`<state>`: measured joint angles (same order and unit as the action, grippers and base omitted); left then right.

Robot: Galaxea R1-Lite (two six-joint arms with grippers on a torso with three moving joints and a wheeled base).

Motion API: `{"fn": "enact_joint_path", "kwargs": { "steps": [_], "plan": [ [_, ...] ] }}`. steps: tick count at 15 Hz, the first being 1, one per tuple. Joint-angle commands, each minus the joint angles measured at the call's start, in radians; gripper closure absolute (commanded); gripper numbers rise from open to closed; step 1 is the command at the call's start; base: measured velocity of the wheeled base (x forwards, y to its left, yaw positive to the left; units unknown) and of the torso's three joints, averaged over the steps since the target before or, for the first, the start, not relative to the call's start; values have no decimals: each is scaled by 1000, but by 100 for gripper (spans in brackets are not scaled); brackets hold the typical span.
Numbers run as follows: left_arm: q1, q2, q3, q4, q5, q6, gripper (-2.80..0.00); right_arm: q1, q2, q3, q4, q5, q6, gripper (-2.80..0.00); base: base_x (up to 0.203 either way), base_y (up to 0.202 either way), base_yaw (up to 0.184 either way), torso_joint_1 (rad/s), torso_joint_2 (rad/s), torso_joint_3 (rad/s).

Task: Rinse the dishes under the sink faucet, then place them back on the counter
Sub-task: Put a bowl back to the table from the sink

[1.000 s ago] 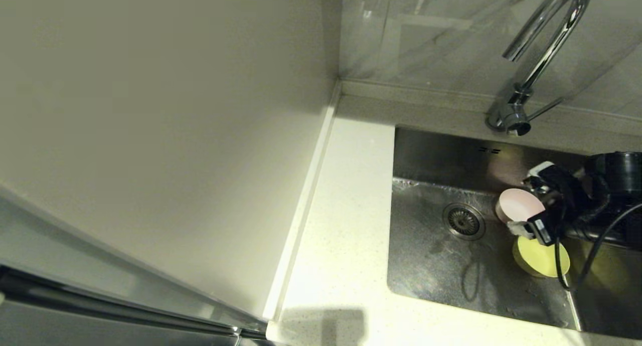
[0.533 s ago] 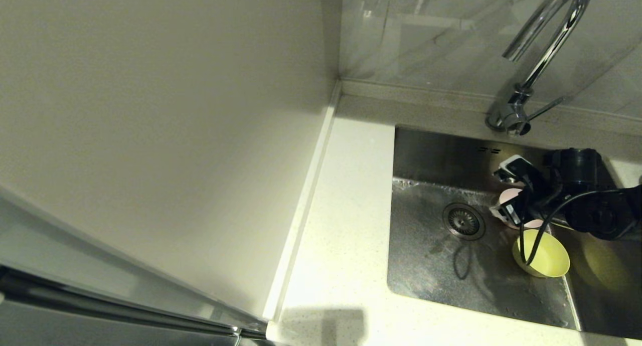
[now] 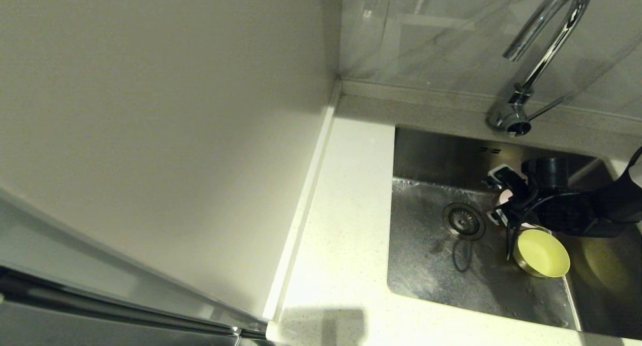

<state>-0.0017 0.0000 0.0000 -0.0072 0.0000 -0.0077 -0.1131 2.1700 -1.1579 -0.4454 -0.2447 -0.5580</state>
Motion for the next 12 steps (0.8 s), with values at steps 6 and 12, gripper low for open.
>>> {"fn": "enact_joint_path", "kwargs": {
  "steps": [6,12],
  "plan": [
    [0,0,3,0,0,0,0,-25,144,-199,85,-14,36,-280,0,0,0,0,0,0],
    [0,0,3,0,0,0,0,-48,223,-331,82,-53,33,-280,0,0,0,0,0,0]
  ]
}}
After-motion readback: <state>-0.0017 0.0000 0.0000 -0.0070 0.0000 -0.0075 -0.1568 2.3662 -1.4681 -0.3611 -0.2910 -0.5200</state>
